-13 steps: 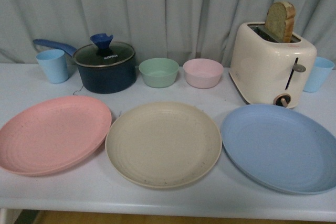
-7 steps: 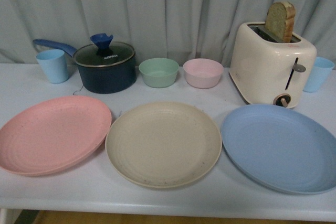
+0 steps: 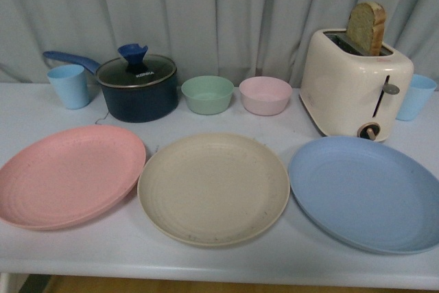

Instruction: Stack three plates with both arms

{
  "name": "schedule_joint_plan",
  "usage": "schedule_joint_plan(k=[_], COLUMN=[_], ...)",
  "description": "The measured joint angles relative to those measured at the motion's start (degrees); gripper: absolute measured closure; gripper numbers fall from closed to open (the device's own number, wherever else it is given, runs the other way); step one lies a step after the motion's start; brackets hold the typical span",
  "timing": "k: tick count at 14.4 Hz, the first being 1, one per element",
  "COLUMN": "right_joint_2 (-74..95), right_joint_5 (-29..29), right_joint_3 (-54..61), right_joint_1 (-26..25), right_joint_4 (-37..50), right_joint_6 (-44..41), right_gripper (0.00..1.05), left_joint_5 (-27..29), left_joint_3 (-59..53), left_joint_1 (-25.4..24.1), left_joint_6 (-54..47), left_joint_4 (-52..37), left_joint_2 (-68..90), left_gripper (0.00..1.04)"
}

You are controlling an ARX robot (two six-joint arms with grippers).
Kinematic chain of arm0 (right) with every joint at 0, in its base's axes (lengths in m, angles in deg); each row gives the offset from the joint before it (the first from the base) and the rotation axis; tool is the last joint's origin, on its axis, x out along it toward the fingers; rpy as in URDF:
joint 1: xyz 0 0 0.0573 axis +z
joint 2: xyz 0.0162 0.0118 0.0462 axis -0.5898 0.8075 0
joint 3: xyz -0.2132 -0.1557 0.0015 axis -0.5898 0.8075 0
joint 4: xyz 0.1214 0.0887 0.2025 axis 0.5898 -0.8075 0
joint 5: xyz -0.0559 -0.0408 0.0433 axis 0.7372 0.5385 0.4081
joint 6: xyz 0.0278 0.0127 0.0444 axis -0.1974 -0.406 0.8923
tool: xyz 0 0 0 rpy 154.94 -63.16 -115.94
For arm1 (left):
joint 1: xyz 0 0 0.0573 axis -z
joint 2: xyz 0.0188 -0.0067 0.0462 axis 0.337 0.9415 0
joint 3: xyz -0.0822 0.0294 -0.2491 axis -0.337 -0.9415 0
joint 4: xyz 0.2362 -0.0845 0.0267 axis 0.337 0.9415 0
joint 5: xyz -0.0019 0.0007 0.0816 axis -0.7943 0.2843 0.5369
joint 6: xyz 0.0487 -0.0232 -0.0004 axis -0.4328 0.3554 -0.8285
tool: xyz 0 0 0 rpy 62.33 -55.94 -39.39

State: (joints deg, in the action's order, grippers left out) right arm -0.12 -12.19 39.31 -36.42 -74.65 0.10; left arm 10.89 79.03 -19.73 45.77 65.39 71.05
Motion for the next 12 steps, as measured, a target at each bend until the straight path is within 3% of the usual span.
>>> schedule_joint_plan(k=[12], right_joint_2=[0.0], right_joint_5=[0.0], right_joint_3=[0.0], right_joint_1=[0.0], right_joint_4=[0.0], right_joint_6=[0.0], right_gripper=[0.06], left_joint_5=[0.9], left_joint_3=[0.2], left_joint_1=[0.3], left_joint_6=[0.4], left_joint_4=[1.0], left_joint_2=[0.2], left_gripper=[0.07])
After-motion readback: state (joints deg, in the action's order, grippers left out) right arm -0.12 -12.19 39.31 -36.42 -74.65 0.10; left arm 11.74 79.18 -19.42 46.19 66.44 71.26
